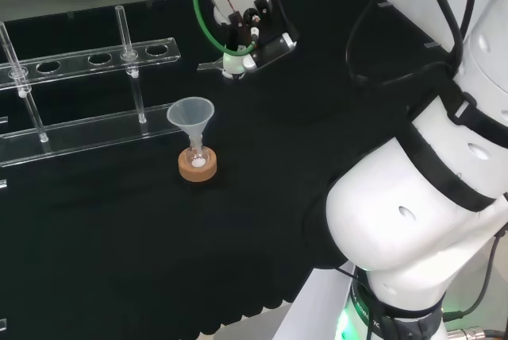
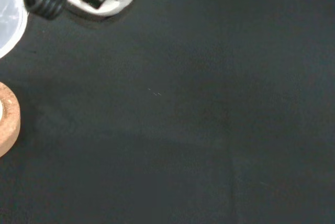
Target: Put the weighing funnel back on the table.
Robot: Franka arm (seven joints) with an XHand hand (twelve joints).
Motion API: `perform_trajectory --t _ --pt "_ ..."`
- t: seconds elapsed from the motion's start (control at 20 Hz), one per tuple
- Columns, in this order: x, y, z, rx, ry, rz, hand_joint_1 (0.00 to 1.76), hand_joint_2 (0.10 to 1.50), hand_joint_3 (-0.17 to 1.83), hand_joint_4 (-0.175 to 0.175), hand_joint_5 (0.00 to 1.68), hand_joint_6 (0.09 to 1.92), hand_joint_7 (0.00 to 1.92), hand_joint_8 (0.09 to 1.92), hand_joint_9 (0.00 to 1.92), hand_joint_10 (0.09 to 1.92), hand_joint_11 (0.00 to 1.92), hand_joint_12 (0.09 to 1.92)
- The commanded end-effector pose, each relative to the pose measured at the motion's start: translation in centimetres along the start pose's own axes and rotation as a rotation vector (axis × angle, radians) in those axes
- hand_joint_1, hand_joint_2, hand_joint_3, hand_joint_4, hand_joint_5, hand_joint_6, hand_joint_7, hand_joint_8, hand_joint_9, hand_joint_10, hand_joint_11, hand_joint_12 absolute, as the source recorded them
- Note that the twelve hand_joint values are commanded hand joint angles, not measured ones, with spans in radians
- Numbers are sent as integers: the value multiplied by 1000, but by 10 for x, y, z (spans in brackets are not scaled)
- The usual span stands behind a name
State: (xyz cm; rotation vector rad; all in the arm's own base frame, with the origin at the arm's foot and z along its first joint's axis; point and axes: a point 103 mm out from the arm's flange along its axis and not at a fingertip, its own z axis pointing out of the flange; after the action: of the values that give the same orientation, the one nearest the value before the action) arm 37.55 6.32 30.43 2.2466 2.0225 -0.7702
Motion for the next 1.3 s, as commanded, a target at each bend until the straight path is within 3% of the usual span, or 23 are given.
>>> perform_trajectory --t 0.05,0.25,0.55,0.9,1.05,1.2,1.3 --pt "-9 2 4 -3 39 11 1120 699 571 175 1287 611 459 692 840 395 741 1071" --pt "-18 6 6 -7 93 17 1120 699 571 175 1286 612 460 692 839 396 738 1072" --pt "-30 17 6 -24 124 20 1120 699 571 175 1285 614 461 692 839 397 735 1075" --pt "-37 34 9 -29 117 25 1120 699 572 175 1283 617 462 692 838 398 733 1078" --pt "-37 50 13 2 118 11 1120 700 572 175 1282 619 462 692 838 399 732 1079" --pt "-39 57 15 -22 120 20 1120 700 572 175 1282 620 462 692 837 399 732 1080" --pt "-40 73 19 7 124 5 1120 700 572 175 1281 621 462 692 837 400 731 1080"
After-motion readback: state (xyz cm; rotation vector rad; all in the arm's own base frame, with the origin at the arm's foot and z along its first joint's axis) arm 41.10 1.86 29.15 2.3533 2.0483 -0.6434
